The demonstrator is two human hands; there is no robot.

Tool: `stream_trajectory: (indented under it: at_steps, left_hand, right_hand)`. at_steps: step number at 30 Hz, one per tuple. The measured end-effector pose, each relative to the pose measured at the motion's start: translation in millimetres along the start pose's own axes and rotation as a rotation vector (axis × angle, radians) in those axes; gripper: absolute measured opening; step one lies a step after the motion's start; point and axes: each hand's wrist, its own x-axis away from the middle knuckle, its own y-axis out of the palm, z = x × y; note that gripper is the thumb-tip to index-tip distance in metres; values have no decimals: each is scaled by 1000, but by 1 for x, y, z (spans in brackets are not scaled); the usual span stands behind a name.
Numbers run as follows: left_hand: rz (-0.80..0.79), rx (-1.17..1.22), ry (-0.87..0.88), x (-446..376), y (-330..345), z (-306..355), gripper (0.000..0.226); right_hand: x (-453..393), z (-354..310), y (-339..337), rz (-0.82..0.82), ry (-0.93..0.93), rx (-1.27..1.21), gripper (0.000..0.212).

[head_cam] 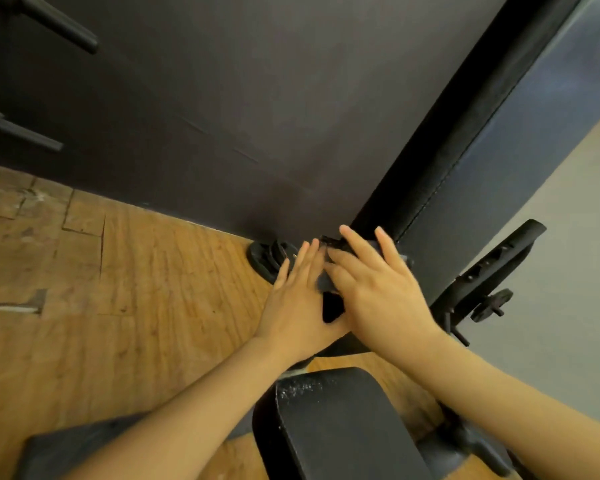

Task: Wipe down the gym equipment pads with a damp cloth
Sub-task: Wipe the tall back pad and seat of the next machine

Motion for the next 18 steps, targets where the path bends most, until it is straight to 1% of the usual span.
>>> stream_trajectory:
  at_steps: [1,2,5,7,8,10,13,15,16,18]
  left_hand:
    - [4,1,-23,2,0,-1,96]
    - [12,2,-41,4,0,-1,97]
    - [37,-31,-51,4,1,-3,99]
    - [30,-68,-56,4,4,-4,102]
    - [28,-81,-59,4,4,-4,104]
    - [21,-75,-68,6,5,-4,110]
    - [-19,-51,-72,6,6,-4,109]
    - [-10,-44,-72,6,7,-5,108]
    - [6,-36,-76,7,8,-5,108]
    - [25,-51,-77,10,11,-7,108]
  right_hand:
    - [-3,7,-2,4,-5,22,41]
    - [-8,16,-8,19,17,28,38]
    - [-27,48,-31,81,187,25,25]
    - [-30,52,-35,91,262,38,27]
    - [-28,46,-32,94,252,61,32]
    - [-14,25,-17,56,165,92,44]
    - [8,-6,2,-42,-10,27,50]
    - [5,0,3,-17,-59,14,47]
    - [0,8,0,10,-57,15,41]
    - [-14,26,-12,62,15,4,27]
